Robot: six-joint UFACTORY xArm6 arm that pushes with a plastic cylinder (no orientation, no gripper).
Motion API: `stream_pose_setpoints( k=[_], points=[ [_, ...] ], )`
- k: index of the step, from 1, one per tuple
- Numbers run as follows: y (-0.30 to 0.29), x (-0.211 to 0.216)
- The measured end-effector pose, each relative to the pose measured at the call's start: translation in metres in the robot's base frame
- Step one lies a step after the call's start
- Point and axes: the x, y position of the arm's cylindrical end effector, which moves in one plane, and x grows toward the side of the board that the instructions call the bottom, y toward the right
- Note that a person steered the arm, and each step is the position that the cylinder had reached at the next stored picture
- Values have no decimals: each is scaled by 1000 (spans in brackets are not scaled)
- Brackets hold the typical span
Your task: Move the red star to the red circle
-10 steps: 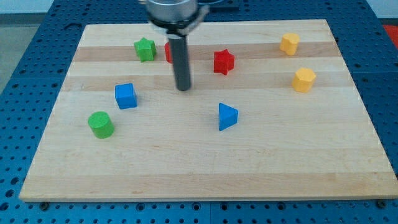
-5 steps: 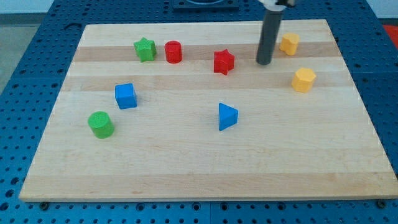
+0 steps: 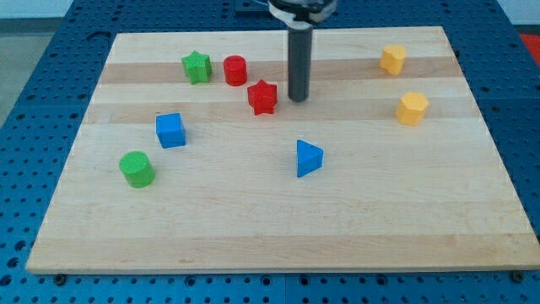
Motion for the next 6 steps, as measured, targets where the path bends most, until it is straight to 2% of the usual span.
stream_pose_setpoints(
  k=[1, 2, 3, 4, 6],
  points=[
    [-9, 29],
    [-40, 14],
    [-60, -18],
    [-73, -28],
    [-74, 13]
  ],
)
